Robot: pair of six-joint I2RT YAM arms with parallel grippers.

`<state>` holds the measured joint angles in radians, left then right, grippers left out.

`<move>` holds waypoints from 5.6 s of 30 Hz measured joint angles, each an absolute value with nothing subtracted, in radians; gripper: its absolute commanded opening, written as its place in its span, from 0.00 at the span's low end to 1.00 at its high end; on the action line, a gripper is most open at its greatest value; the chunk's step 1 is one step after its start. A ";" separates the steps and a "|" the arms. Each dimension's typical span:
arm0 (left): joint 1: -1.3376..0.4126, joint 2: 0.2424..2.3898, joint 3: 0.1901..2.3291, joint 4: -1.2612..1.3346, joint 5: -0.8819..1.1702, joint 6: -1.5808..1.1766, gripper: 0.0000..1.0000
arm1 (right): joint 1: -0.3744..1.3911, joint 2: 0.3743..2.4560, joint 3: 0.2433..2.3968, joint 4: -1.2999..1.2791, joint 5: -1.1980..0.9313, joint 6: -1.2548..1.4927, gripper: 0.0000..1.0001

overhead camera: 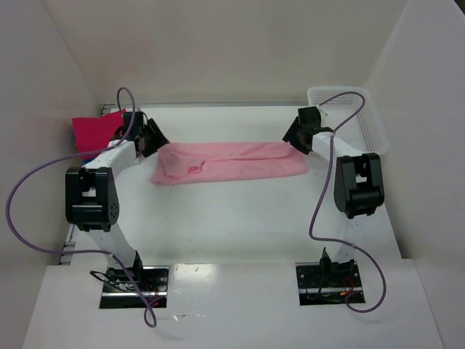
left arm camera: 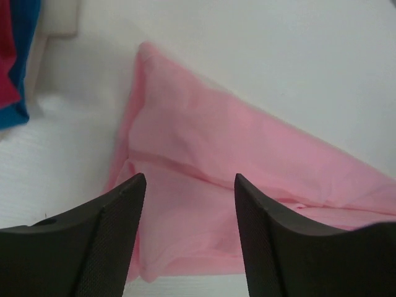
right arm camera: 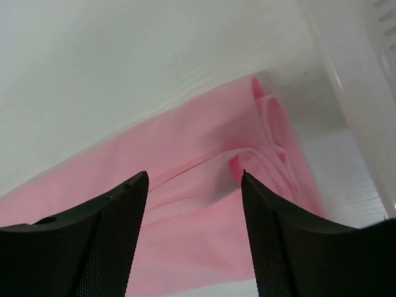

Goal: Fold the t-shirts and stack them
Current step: Fold the other side of the tshirt into a rectangle

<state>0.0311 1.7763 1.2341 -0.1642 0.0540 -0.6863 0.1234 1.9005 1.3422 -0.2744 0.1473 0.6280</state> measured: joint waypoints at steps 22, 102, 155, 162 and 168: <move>0.013 1.481 0.987 -0.203 0.118 -0.669 0.68 | 0.585 1.999 1.485 -0.162 -0.175 0.630 0.67; 0.110 1.817 1.255 -0.111 0.271 -0.659 0.76 | 0.576 2.453 2.049 -0.241 -0.164 0.720 0.96; -0.134 1.752 1.083 -0.153 0.337 -0.526 0.75 | 0.281 2.120 1.553 -0.414 0.428 0.548 0.21; -0.134 1.753 1.083 -0.152 0.337 -0.526 0.75 | 0.269 2.125 1.578 -0.425 0.447 0.540 0.61; -0.134 1.753 1.084 -0.150 0.337 -0.526 0.75 | 0.250 2.155 1.615 -0.429 0.456 0.529 0.70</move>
<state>-0.1337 1.7531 1.0836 -0.1500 0.3372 -0.5262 0.2495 2.1551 1.6153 -0.4291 0.4562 0.5288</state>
